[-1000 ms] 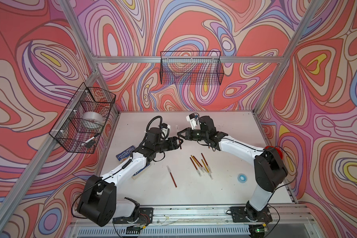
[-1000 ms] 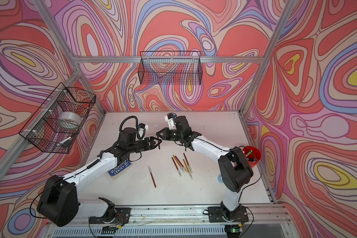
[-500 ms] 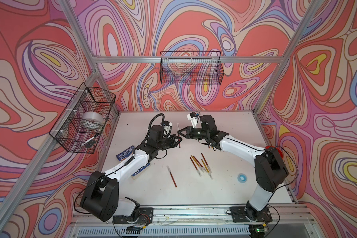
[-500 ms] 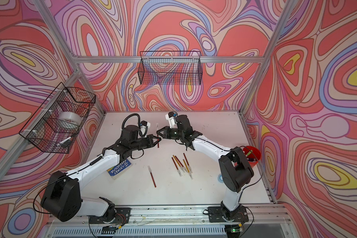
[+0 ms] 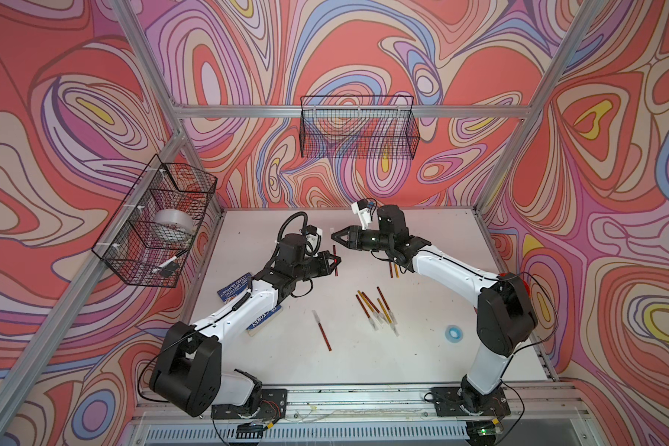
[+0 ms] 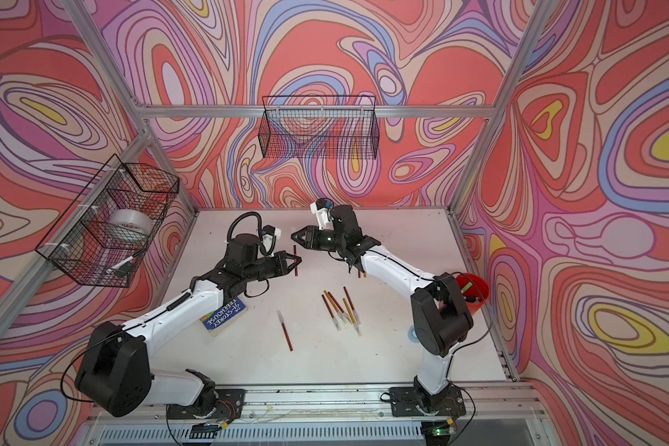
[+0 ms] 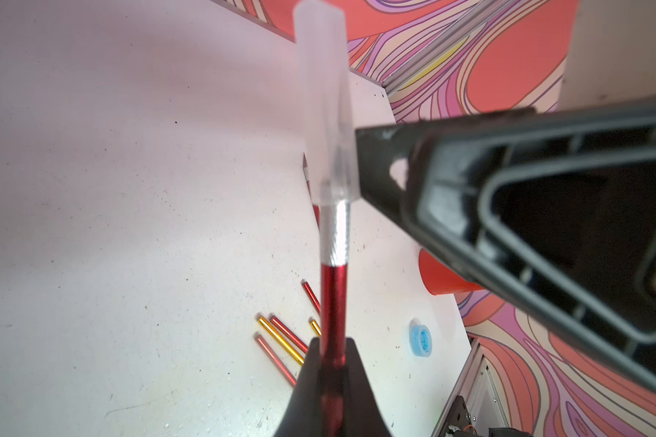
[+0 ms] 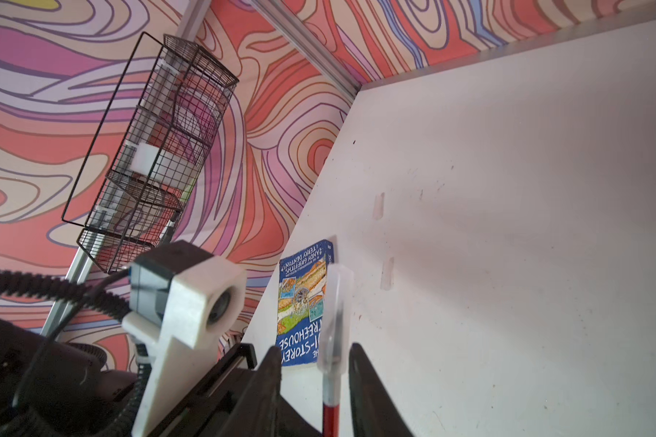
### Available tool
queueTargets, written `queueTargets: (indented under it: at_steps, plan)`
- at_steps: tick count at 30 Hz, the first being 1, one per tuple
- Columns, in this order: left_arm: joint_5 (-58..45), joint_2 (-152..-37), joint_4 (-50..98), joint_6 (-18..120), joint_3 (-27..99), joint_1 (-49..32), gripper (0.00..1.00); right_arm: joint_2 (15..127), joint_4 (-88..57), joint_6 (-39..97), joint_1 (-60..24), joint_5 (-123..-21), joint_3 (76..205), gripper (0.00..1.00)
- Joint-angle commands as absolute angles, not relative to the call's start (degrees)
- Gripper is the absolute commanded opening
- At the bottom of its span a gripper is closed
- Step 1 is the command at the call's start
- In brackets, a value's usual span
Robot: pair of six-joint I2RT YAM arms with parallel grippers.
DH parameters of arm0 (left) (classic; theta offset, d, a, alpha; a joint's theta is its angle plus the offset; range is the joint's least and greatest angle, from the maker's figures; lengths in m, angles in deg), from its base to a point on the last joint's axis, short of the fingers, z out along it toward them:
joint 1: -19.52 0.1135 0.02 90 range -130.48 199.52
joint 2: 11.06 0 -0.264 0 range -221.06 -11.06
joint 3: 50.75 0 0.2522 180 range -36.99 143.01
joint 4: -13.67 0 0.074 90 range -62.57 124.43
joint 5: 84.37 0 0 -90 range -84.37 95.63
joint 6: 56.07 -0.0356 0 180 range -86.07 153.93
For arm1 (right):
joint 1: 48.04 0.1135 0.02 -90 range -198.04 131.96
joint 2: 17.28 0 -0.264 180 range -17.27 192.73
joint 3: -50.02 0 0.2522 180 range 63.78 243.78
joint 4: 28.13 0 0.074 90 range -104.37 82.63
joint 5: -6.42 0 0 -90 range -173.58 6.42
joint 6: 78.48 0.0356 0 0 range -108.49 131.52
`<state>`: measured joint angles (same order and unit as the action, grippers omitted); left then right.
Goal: Remove protective caps from carving knives
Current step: Remove the protective sleeve from the carving knife.
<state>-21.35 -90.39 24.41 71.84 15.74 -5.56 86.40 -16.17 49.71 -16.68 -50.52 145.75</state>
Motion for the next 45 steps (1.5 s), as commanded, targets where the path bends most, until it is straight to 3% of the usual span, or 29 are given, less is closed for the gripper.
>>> queueTargets:
  at_steps: [1, 6, 16, 36, 45]
  plan:
    - [-21.6, -88.3, 24.8, 72.0, 16.7, -5.6, 0.0, 88.7, -14.3, 48.4, -17.3, -49.9, 148.7, 0.33]
    - [-21.8, -87.7, 25.1, 71.8, 16.7, -5.6, 0.0, 90.6, -13.0, 48.2, -17.4, -49.2, 151.4, 0.33]
    - [-22.7, -87.6, 26.1, 71.5, 16.7, -5.6, 0.0, 91.2, -13.1, 48.4, -17.4, -49.1, 152.7, 0.0]
    - [-22.1, -82.0, 27.3, 73.0, 10.9, -5.9, 0.0, 94.2, -9.3, 46.4, -17.4, -53.9, 161.8, 0.0]
    - [-12.9, -77.8, 35.9, 71.7, 9.4, -5.7, 0.0, 94.6, -6.4, 43.8, -18.5, -61.5, 160.2, 0.0]
